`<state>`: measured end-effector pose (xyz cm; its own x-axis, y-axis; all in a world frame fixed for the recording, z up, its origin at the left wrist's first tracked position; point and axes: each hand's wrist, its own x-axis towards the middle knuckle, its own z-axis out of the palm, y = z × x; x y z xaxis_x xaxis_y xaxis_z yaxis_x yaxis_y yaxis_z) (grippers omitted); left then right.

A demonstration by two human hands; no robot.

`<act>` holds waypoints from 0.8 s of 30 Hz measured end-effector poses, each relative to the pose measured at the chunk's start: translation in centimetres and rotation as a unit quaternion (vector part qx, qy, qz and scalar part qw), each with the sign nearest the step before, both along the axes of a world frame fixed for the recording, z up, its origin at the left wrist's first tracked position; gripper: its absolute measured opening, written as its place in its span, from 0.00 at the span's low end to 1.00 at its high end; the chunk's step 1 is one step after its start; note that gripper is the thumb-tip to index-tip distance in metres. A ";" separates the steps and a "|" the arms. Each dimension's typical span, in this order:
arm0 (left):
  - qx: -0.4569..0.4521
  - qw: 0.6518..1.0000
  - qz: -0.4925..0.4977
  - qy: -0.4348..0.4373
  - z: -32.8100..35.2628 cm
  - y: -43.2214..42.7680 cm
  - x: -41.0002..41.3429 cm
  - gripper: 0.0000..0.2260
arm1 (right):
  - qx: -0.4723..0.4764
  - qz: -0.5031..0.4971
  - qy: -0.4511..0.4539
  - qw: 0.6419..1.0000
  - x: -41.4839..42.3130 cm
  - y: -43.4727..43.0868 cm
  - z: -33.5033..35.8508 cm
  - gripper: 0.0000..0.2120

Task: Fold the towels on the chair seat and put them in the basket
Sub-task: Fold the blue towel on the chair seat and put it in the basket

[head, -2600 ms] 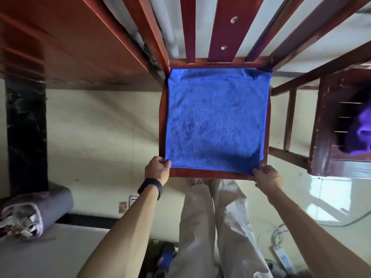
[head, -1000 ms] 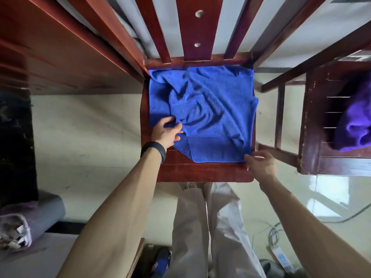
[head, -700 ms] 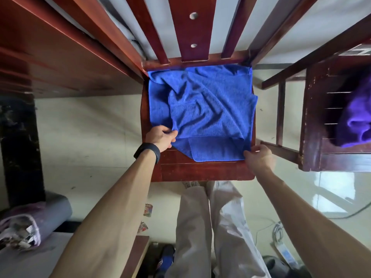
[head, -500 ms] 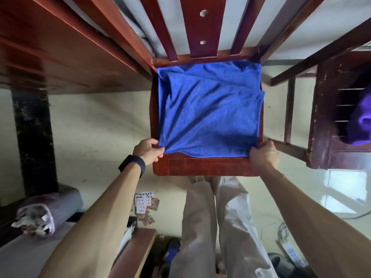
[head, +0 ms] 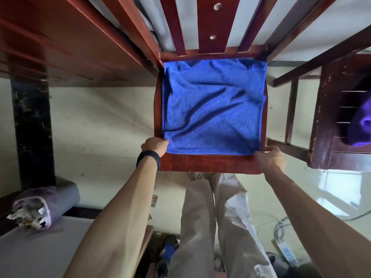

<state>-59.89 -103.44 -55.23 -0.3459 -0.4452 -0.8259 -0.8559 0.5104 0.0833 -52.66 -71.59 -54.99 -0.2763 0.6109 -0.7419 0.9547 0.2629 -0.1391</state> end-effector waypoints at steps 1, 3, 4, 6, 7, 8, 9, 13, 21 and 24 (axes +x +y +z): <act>-0.034 0.999 -0.040 -0.005 -0.1 0.1 0.3 0.16 | 0.002 0.000 -0.004 1.000 0.2 0.1 -0.2 0.13; -0.050 0.996 -0.068 -0.005 -0.3 0.1 0.9 0.17 | 0.007 0.006 -0.008 1.000 0.3 0.1 -0.6 0.14; -0.052 0.995 -0.087 -0.010 -0.2 0.1 1.1 0.16 | 0.010 0.010 -0.009 1.000 0.2 0.1 -0.7 0.13; -0.066 0.992 -0.111 -0.012 -0.5 0.0 1.3 0.14 | 0.014 0.018 -0.011 1.000 0.2 0.0 -0.8 0.12; -0.074 0.990 -0.121 -0.013 -0.6 0.0 1.5 0.13 | 0.016 0.023 -0.012 1.000 0.2 0.0 -1.0 0.12; -0.080 0.989 -0.120 -0.013 -0.8 0.0 1.6 0.13 | 0.019 0.028 -0.015 0.999 0.1 -0.1 -0.9 0.12; -0.084 0.989 -0.120 -0.008 -0.9 0.1 1.6 0.12 | 0.021 0.031 -0.015 0.999 0.2 -0.1 -1.0 0.12; -0.082 0.989 -0.125 0.004 -0.9 0.7 2.1 0.07 | 0.021 0.017 0.006 1.000 0.5 -0.2 -1.2 0.10; -0.019 0.997 0.012 0.073 -0.8 0.1 3.3 0.11 | -0.074 -0.196 0.141 0.967 1.6 0.5 0.3 0.06; 0.057 0.984 0.152 0.070 -0.3 -1.4 3.0 0.07 | -0.109 -0.251 0.185 0.944 1.8 1.5 1.5 0.05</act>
